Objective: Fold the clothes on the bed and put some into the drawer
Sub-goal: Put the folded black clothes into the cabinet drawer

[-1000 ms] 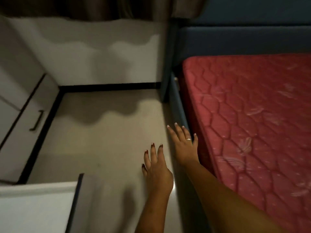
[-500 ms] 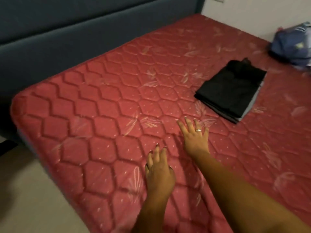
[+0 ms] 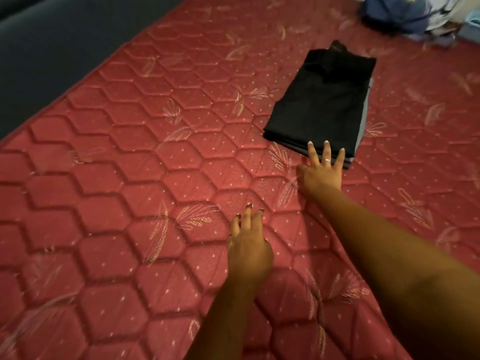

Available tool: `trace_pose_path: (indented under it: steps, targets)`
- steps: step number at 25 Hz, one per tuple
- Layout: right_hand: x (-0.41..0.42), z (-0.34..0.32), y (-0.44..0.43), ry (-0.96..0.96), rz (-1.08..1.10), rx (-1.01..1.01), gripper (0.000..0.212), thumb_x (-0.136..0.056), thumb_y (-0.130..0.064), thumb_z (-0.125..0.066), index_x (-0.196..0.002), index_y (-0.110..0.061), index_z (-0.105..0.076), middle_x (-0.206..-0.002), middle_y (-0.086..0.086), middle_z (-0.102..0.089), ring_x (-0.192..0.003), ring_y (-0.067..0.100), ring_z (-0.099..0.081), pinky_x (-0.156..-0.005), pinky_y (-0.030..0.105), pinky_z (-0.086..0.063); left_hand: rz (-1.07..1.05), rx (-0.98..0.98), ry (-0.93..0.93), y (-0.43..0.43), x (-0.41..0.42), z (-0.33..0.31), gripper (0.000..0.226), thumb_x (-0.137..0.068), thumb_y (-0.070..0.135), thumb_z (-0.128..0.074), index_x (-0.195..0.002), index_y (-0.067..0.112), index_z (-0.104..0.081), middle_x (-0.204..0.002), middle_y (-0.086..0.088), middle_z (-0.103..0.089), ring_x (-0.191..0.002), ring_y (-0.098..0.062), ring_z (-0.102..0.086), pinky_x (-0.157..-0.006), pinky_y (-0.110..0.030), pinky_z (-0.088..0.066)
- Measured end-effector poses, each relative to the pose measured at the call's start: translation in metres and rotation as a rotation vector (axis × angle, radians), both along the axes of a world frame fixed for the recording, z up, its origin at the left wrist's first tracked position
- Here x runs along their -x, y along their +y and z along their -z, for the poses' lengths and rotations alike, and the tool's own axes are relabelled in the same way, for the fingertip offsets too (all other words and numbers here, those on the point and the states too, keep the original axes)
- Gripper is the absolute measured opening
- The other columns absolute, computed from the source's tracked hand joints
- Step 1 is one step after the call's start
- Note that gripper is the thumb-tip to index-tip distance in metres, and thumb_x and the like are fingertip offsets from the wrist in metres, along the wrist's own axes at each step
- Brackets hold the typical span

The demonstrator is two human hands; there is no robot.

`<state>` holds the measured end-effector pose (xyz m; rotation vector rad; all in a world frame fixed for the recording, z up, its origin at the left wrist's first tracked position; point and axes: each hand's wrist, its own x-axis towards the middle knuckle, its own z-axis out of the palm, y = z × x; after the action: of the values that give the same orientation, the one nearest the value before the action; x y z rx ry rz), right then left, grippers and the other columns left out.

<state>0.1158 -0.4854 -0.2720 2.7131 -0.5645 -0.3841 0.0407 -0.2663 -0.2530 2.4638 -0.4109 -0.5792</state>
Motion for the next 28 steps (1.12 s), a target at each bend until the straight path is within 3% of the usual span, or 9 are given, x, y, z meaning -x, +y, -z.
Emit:
trace_pose_path:
  steps: [3, 5, 8, 12, 16, 20, 24, 28]
  targets:
    - [-0.009, 0.007, -0.021, -0.068, -0.027, -0.012, 0.06, -0.098, -0.035, -0.041, -0.151, -0.041, -0.013, -0.161, 0.009, 0.007, -0.145, 0.043, 0.01, -0.108, 0.068, 0.009, -0.026, 0.03, 0.022, -0.013, -0.005, 0.004, 0.066, -0.089, 0.008, -0.045, -0.15, 0.023, -0.023, -0.161, 0.004, -0.007, -0.146, -0.026, -0.008, -0.116, -0.039, -0.019]
    - [-0.02, 0.012, -0.03, -0.164, -0.081, -0.002, 0.077, -0.098, -0.025, -0.044, -0.152, -0.035, 0.009, -0.161, 0.012, -0.002, -0.147, 0.038, 0.001, -0.111, 0.065, 0.003, -0.046, 0.066, 0.042, -0.024, -0.012, 0.002, 0.065, -0.091, 0.008, -0.044, -0.15, 0.024, -0.022, -0.161, 0.006, -0.007, -0.145, -0.025, -0.007, -0.113, -0.039, -0.023]
    - [-0.038, 0.02, -0.043, -0.067, -0.017, 0.146, 0.076, -0.099, -0.023, -0.042, -0.152, -0.019, 0.011, -0.16, 0.014, -0.006, -0.148, 0.029, -0.005, -0.115, 0.061, -0.001, -0.06, 0.143, 0.027, -0.041, -0.022, 0.002, 0.064, -0.091, 0.007, -0.046, -0.149, 0.022, -0.024, -0.161, 0.005, -0.008, -0.143, -0.024, -0.011, -0.109, -0.04, -0.03]
    - [-0.055, 0.029, -0.068, 0.112, 0.094, 0.177, 0.081, -0.098, -0.033, -0.046, -0.152, -0.023, 0.014, -0.158, 0.02, -0.014, -0.145, 0.033, -0.019, -0.117, 0.055, -0.005, -0.069, 0.214, 0.052, -0.056, -0.025, 0.011, 0.067, -0.088, 0.004, -0.045, -0.15, 0.019, -0.024, -0.16, 0.0, -0.013, -0.139, -0.024, -0.018, -0.11, -0.041, -0.032]
    - [-0.064, 0.029, -0.095, 0.075, 0.046, 0.031, 0.089, -0.093, -0.022, -0.058, -0.153, -0.024, 0.008, -0.151, 0.023, -0.03, -0.133, 0.038, -0.04, -0.112, 0.049, -0.026, -0.096, 0.251, 0.095, -0.064, -0.021, 0.021, 0.066, -0.092, 0.007, -0.045, -0.151, 0.021, -0.019, -0.158, 0.0, -0.017, -0.137, -0.024, -0.025, -0.11, -0.038, -0.03]
    - [-0.07, 0.022, -0.097, 0.011, -0.008, 0.003, 0.062, -0.096, -0.008, -0.046, -0.151, -0.003, -0.018, -0.125, 0.021, -0.058, -0.115, 0.038, -0.055, -0.095, 0.043, -0.042, -0.142, 0.346, 0.121, -0.076, -0.014, 0.025, 0.068, -0.095, 0.013, -0.049, -0.152, 0.025, -0.014, -0.154, 0.002, -0.027, -0.133, -0.023, -0.037, -0.106, -0.036, -0.035]
    - [-0.067, -0.019, -0.08, 0.092, -0.072, -0.057, 0.037, -0.097, -0.002, -0.043, -0.132, -0.002, -0.052, -0.133, 0.017, -0.054, -0.123, 0.037, -0.051, -0.095, 0.044, -0.045, -0.187, 0.421, 0.168, -0.092, -0.004, 0.027, 0.07, -0.096, 0.012, -0.048, -0.153, 0.021, -0.009, -0.157, -0.006, -0.023, -0.14, -0.024, -0.028, -0.111, -0.033, -0.027]
    - [-0.025, -0.037, -0.031, 0.171, -0.106, -0.188, 0.038, -0.096, -0.004, -0.043, -0.132, -0.005, -0.054, -0.138, 0.015, -0.051, -0.126, 0.034, -0.05, -0.098, 0.04, -0.044, -0.292, 0.512, 0.206, -0.097, 0.005, 0.019, 0.067, -0.096, 0.011, -0.05, -0.152, 0.015, -0.014, -0.154, -0.012, -0.027, -0.14, -0.026, -0.028, -0.112, -0.03, -0.023]
